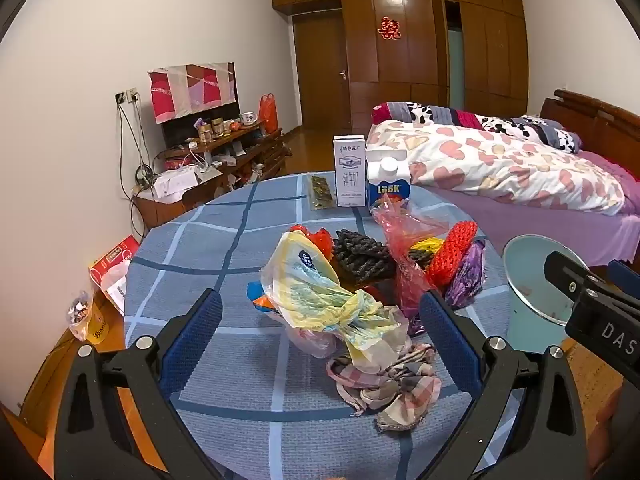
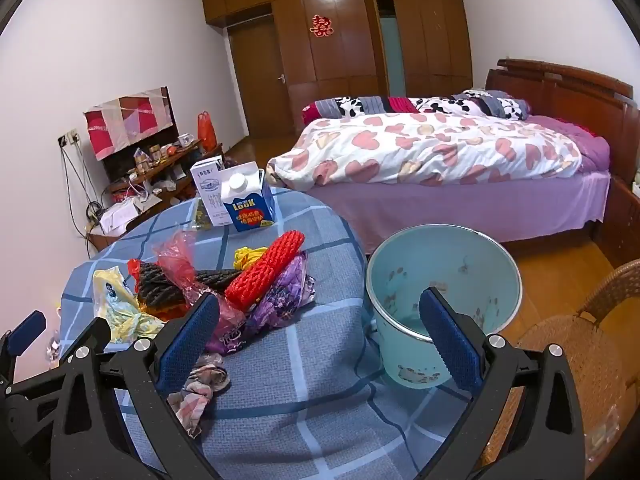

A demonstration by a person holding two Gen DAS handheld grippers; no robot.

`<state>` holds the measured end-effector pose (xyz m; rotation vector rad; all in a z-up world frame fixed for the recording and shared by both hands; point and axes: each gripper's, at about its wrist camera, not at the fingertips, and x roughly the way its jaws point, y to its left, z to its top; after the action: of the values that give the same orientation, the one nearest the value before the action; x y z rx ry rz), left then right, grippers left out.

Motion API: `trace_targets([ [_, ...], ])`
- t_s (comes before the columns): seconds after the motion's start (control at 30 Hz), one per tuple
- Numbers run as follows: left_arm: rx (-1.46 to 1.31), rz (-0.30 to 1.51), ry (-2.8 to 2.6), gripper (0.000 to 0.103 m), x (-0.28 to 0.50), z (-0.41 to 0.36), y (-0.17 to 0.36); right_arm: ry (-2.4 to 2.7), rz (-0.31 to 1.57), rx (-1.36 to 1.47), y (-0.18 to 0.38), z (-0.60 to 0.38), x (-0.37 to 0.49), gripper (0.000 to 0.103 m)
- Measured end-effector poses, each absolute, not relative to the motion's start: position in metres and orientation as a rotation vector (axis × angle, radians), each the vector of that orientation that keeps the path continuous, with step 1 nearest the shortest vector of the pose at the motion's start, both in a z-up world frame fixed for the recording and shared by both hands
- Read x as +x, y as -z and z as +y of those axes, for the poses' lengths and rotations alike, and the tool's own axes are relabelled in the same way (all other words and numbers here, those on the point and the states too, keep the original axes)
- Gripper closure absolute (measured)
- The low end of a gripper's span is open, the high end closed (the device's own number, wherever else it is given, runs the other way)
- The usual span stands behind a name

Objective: Collect trash

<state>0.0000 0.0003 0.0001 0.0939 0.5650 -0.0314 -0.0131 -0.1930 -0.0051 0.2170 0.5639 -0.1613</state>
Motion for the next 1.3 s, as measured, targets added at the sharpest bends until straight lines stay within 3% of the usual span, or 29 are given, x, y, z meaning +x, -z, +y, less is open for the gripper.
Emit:
trace_targets([
  [1.3, 0.099, 0.573, 0.032, 0.006, 0.0004, 0.0011, 0.0016, 0.166, 0.562, 0.210, 0.0040, -0.1939, -0.0125, 0.005],
])
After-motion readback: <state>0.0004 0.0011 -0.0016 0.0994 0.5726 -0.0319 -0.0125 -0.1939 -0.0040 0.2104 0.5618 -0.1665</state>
